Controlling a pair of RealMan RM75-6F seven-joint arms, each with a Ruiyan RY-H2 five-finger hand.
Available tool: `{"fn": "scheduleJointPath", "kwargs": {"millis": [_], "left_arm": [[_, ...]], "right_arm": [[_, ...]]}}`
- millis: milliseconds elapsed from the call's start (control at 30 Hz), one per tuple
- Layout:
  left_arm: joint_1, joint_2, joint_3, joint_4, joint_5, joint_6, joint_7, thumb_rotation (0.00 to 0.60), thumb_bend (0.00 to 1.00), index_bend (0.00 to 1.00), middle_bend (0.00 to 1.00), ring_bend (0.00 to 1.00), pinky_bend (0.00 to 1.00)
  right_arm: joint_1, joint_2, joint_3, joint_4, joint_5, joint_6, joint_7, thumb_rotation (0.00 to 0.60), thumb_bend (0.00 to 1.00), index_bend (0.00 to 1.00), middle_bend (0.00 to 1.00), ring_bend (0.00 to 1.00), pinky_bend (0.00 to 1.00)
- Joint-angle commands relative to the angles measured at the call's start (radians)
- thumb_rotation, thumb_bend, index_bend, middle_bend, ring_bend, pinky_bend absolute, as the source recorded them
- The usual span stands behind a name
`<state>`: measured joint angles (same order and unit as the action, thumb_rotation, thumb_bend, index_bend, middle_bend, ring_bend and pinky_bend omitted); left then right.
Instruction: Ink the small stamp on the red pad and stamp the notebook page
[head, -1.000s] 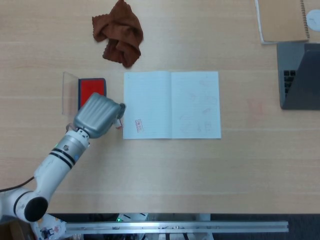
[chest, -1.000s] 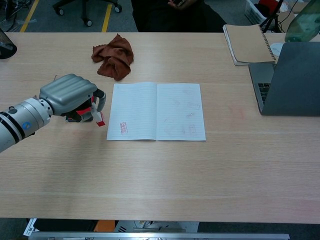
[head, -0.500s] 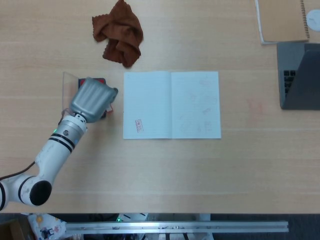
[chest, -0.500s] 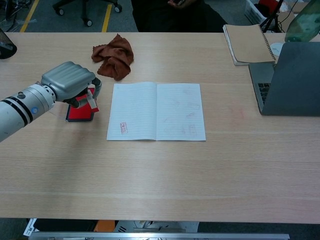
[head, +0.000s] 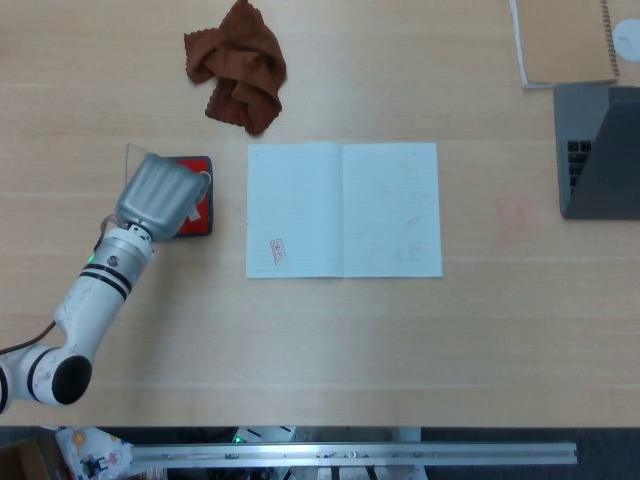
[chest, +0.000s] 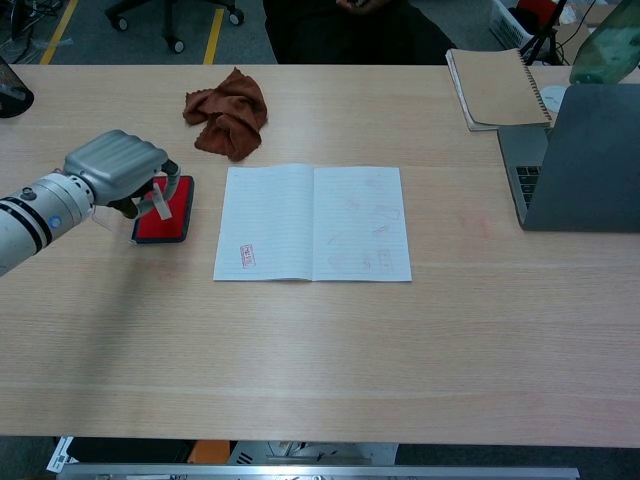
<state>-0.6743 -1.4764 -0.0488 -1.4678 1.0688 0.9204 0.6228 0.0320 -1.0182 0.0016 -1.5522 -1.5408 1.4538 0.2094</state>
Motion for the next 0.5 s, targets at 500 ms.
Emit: {"fn": "scheduleJointPath", "kwargs": {"millis": [500], "left_arm": [[0.002,-0.033,0.009,0.083,0.006,-0.007,-0.062,0.600,0.38,0.56,0.98,1.00,1.00]], "right_arm": [[0.001,0.003,0.001,-0.010,0.003,-0.003,-0.011,0.600,0.35,0.51,0.46,0.28,0.35]]}}
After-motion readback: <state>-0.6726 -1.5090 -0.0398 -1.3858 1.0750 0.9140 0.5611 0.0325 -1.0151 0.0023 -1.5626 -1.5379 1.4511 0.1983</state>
